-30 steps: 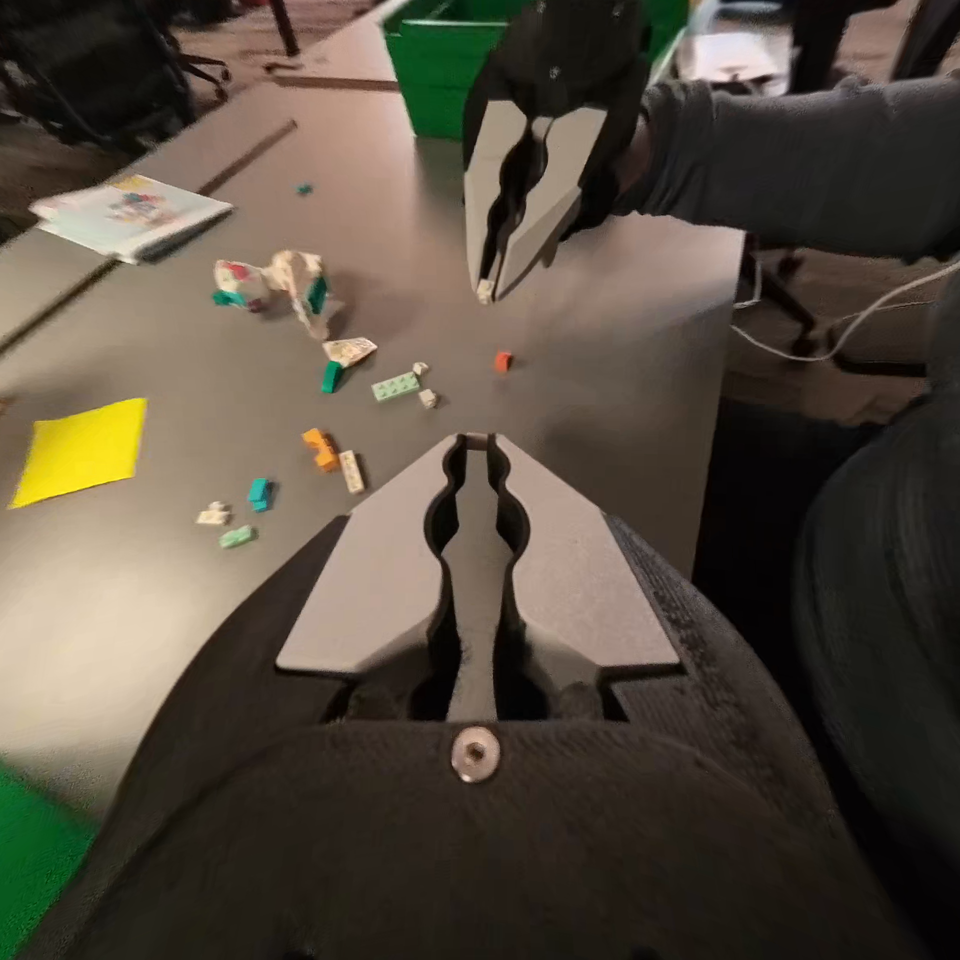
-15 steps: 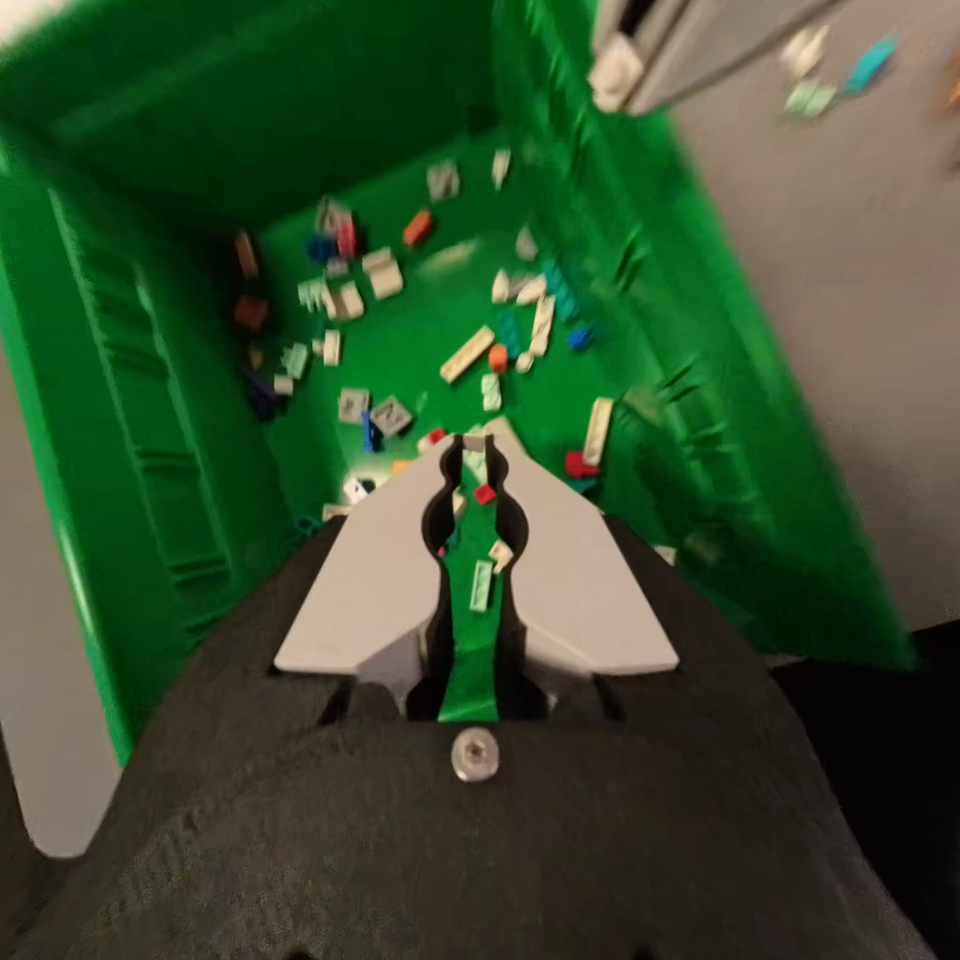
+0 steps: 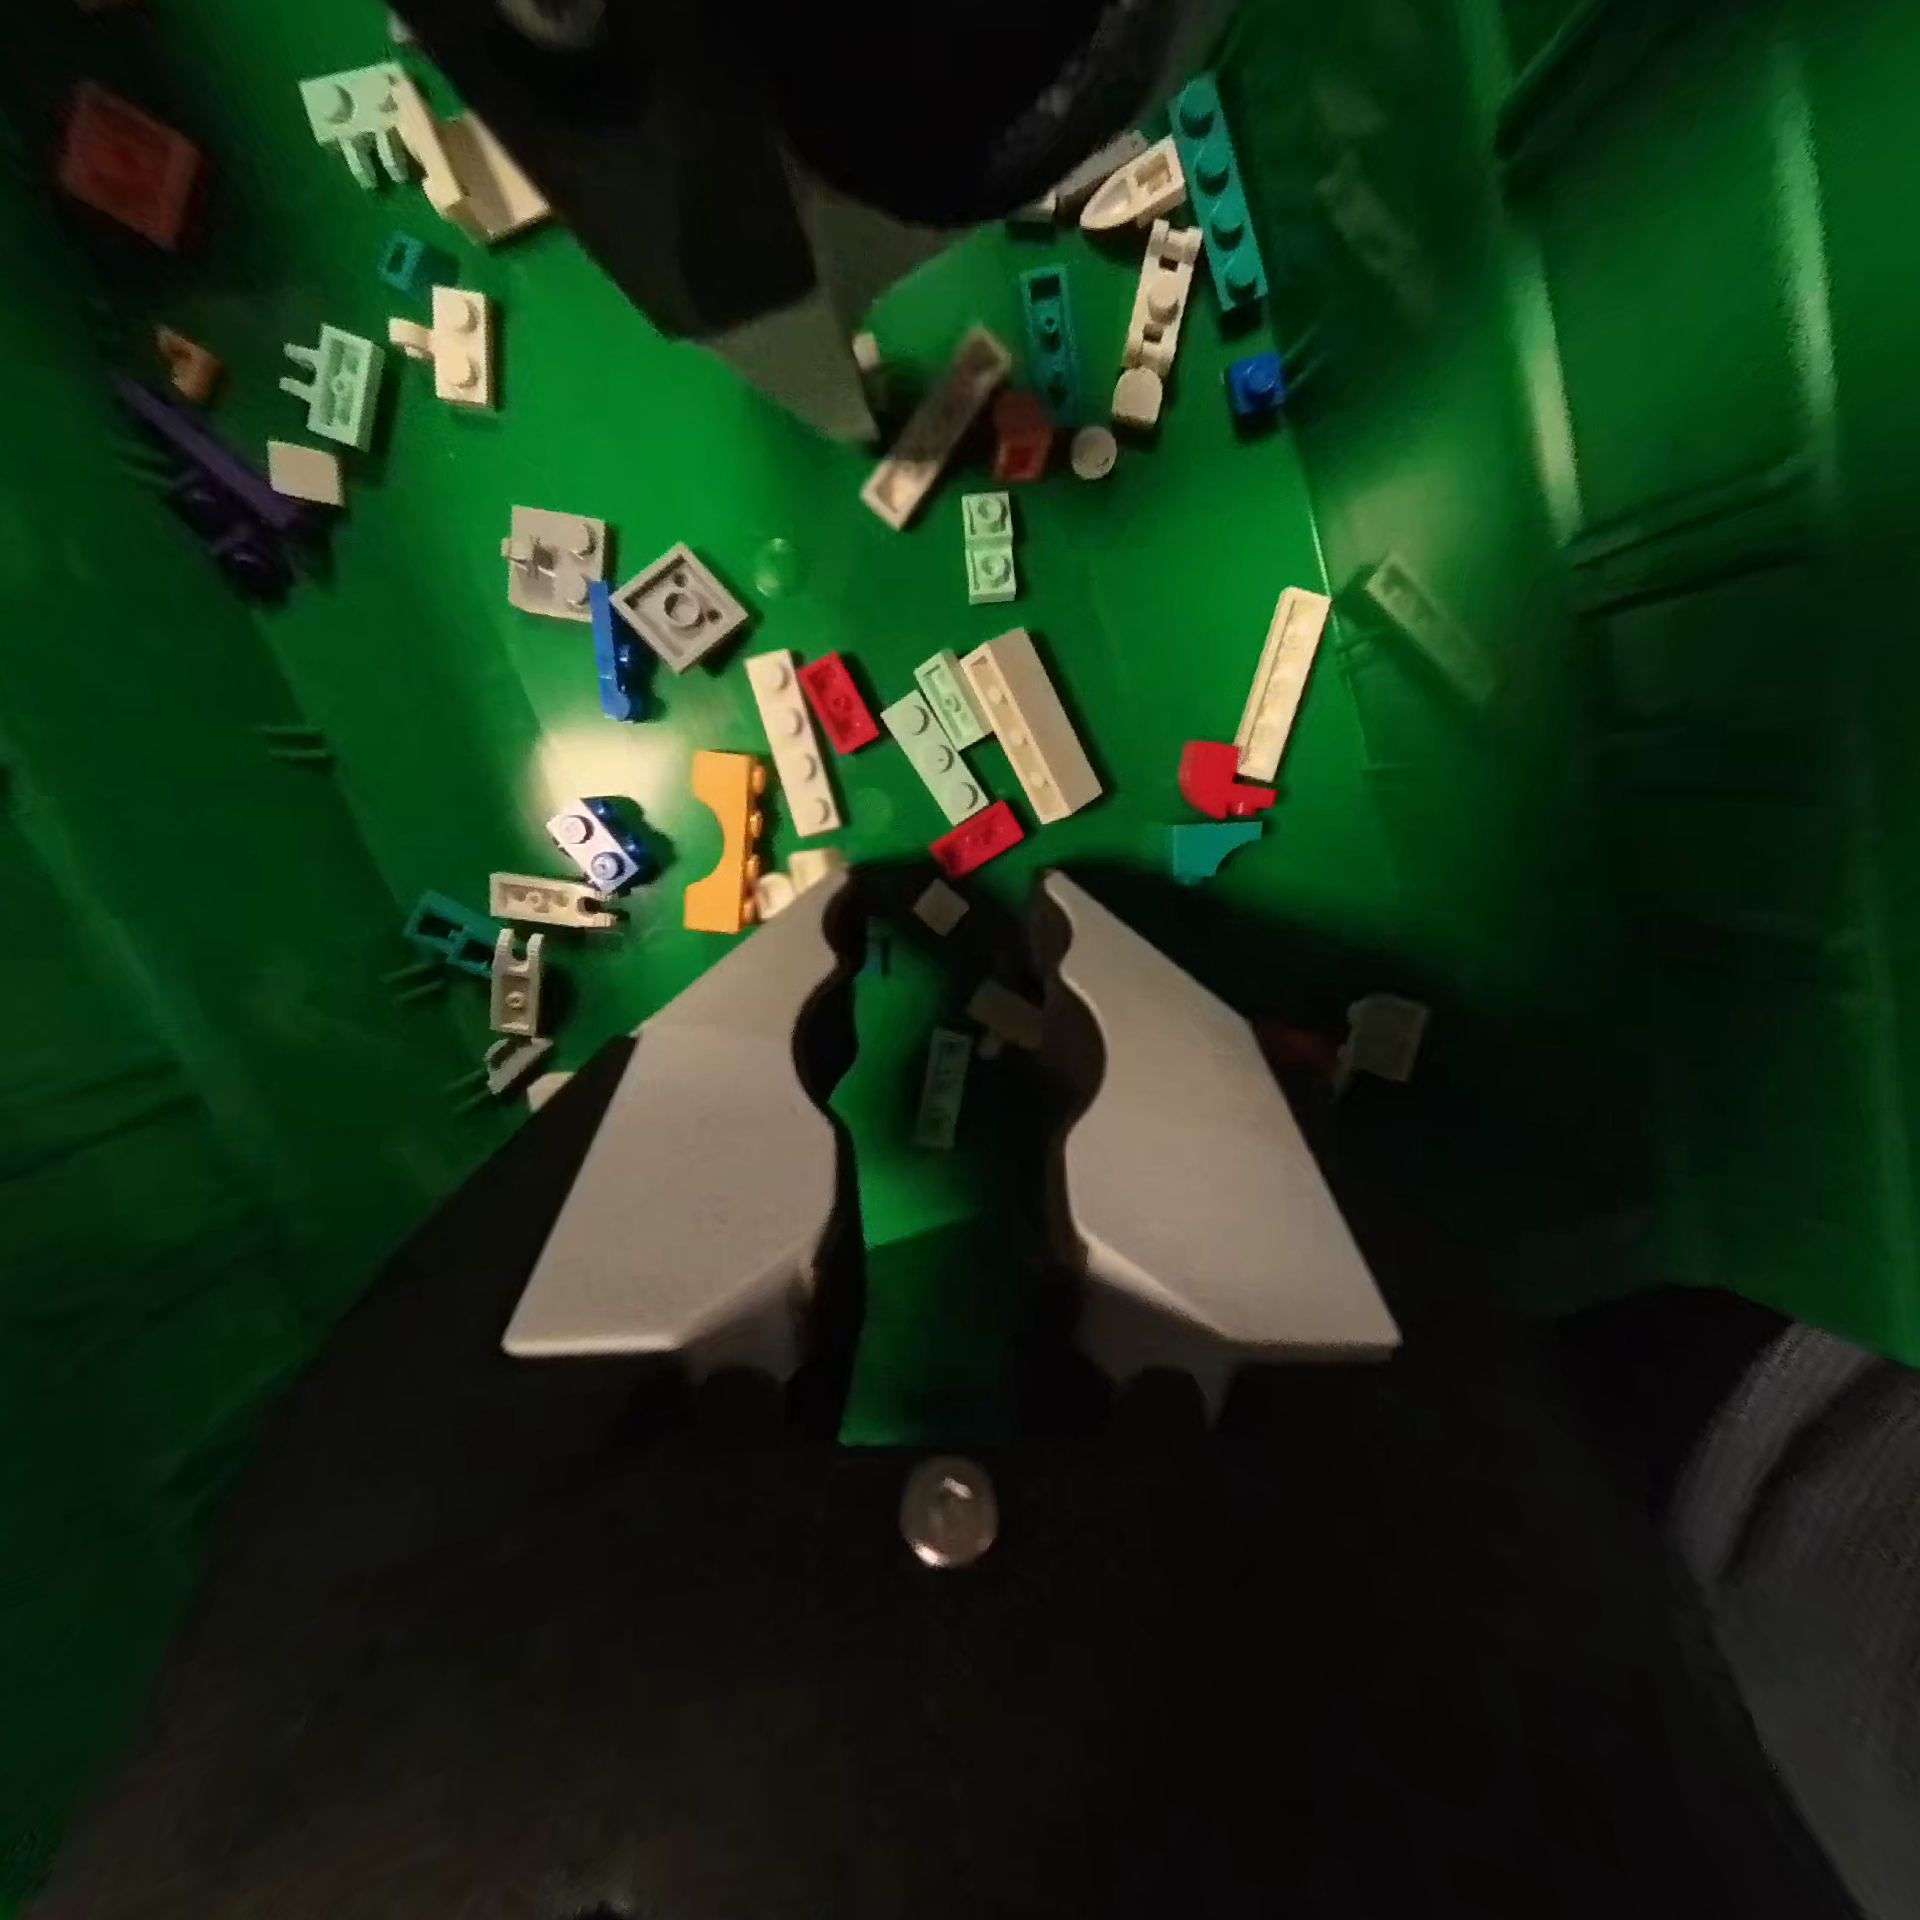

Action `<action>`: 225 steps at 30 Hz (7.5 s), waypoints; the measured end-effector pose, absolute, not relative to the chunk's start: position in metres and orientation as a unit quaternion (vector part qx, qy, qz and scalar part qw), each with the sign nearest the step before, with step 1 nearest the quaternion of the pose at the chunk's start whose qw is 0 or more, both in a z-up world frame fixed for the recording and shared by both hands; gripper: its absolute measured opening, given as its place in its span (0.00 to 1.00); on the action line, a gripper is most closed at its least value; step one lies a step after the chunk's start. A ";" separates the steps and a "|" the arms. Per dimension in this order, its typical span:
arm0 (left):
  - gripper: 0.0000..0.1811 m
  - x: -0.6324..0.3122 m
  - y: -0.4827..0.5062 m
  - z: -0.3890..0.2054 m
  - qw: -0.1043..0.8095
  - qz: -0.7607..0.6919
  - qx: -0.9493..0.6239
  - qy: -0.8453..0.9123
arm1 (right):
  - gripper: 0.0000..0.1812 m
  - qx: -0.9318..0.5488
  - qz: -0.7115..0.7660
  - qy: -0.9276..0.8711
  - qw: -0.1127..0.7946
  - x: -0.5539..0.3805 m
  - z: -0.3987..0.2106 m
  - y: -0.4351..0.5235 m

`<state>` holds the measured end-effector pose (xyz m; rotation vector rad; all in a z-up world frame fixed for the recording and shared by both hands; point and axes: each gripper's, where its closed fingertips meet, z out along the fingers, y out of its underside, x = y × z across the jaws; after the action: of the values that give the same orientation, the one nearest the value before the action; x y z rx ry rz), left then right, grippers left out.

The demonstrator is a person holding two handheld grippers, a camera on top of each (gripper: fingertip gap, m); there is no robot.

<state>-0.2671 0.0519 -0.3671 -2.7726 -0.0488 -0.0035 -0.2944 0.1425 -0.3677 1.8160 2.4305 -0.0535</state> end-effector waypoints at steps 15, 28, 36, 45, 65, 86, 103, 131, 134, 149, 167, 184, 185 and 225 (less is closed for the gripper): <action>0.33 -0.203 0.084 -0.206 0.489 0.011 -0.872 -0.030 | 0.24 0.546 -0.357 0.719 -0.239 -0.184 -0.177 0.174; 0.24 -0.023 0.226 -0.332 0.404 -0.096 -0.891 0.185 | 0.23 0.699 -0.314 0.564 -0.309 0.038 -0.332 0.250; 0.19 -0.025 0.222 -0.369 0.325 -0.064 -0.920 0.210 | 0.18 0.674 -0.261 0.624 -0.296 0.035 -0.366 0.223; 0.04 -0.027 0.227 -0.369 0.331 -0.073 -0.919 0.202 | 0.05 0.679 -0.263 0.616 -0.300 0.029 -0.367 0.227; 0.04 -0.251 0.060 -0.255 0.385 0.055 -0.917 -0.083 | 0.05 0.531 -0.245 0.794 -0.168 -0.271 -0.259 0.125; 0.17 -0.263 0.059 -0.322 0.258 0.025 -0.963 -0.079 | 0.19 0.625 -0.143 0.765 -0.059 -0.312 -0.310 0.146; 0.22 -0.043 0.159 -0.241 0.466 -0.065 -0.858 0.205 | 0.21 0.666 -0.290 0.607 -0.322 -0.027 -0.267 0.257; 0.03 -0.077 0.173 -0.229 0.490 -0.009 -0.858 0.156 | 0.07 0.614 -0.344 0.625 -0.338 -0.071 -0.237 0.219; 0.03 -0.149 0.128 -0.198 0.514 0.052 -0.853 0.072 | 0.07 0.559 -0.345 0.679 -0.328 -0.132 -0.209 0.183; 0.03 -0.273 0.052 -0.341 0.259 0.028 -0.962 -0.081 | 0.07 0.620 -0.073 0.780 -0.044 -0.304 -0.340 0.139; 0.16 -0.179 0.084 -0.170 0.574 0.036 -0.818 0.014 | 0.17 0.578 -0.292 0.687 -0.331 -0.185 -0.184 0.188; 0.16 0.035 0.243 -0.332 0.402 -0.170 -0.850 0.295 | 0.20 0.646 -0.333 0.638 -0.254 0.096 -0.343 0.212; 0.17 0.034 0.250 -0.338 0.400 -0.162 -0.852 0.298 | 0.20 0.642 -0.337 0.641 -0.251 0.098 -0.349 0.209; 0.04 -0.249 0.066 -0.235 0.452 0.054 -0.888 -0.069 | 0.03 0.421 -0.293 0.809 -0.287 -0.208 -0.231 0.117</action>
<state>-0.2488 0.0663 -0.2354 -2.1934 -0.1707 0.1324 -0.2076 0.1172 -0.2308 1.6367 3.1444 -1.1410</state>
